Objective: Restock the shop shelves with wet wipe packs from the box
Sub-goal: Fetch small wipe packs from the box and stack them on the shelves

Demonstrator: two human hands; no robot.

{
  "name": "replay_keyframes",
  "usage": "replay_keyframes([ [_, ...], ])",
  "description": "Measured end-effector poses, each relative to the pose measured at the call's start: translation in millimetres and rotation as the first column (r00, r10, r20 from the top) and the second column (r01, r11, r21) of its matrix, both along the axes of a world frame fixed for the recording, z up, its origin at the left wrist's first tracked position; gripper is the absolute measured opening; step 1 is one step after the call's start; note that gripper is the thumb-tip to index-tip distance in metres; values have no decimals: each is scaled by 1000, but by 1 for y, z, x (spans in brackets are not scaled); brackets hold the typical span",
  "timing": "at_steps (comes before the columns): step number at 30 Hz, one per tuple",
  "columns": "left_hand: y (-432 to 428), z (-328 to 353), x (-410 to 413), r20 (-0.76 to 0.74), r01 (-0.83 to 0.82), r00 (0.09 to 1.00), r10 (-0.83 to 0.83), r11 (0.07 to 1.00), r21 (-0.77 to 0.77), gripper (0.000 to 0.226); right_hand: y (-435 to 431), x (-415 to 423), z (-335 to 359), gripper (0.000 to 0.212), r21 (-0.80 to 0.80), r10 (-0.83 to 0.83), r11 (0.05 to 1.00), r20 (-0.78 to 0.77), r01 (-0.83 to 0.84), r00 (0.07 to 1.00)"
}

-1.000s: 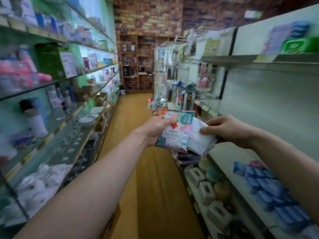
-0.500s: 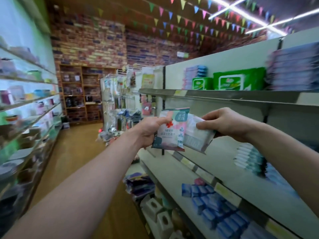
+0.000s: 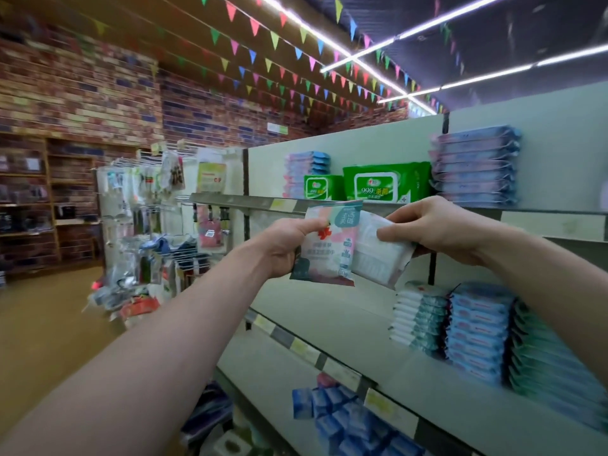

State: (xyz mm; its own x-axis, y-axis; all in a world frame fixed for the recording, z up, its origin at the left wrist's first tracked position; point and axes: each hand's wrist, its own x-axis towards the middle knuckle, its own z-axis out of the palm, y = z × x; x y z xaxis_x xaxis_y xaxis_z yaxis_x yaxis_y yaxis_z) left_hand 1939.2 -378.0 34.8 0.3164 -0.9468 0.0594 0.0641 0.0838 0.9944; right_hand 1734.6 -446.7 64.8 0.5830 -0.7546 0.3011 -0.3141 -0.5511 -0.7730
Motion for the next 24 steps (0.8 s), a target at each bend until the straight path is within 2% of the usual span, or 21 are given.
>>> replay_keyframes([
  [5,-35,16,3,33,100,995,-99,995,-21,23,-8,-4,12,19,-11,-101,995,14,101,995],
  [9,-57,26,-2,46,177,983,-175,984,-36,28,-9,-13,20,24,-3,-192,981,24,192,981],
  [14,-83,39,-23,55,287,957,-284,956,-57,25,-6,-32,29,17,-8,-330,944,52,330,943],
  [19,-103,54,-54,85,383,922,-377,920,-85,34,-2,-59,46,19,-13,-460,887,49,461,887],
  [24,-114,66,-75,98,459,888,-450,881,-112,23,0,-78,59,12,-40,-525,847,86,529,847],
])
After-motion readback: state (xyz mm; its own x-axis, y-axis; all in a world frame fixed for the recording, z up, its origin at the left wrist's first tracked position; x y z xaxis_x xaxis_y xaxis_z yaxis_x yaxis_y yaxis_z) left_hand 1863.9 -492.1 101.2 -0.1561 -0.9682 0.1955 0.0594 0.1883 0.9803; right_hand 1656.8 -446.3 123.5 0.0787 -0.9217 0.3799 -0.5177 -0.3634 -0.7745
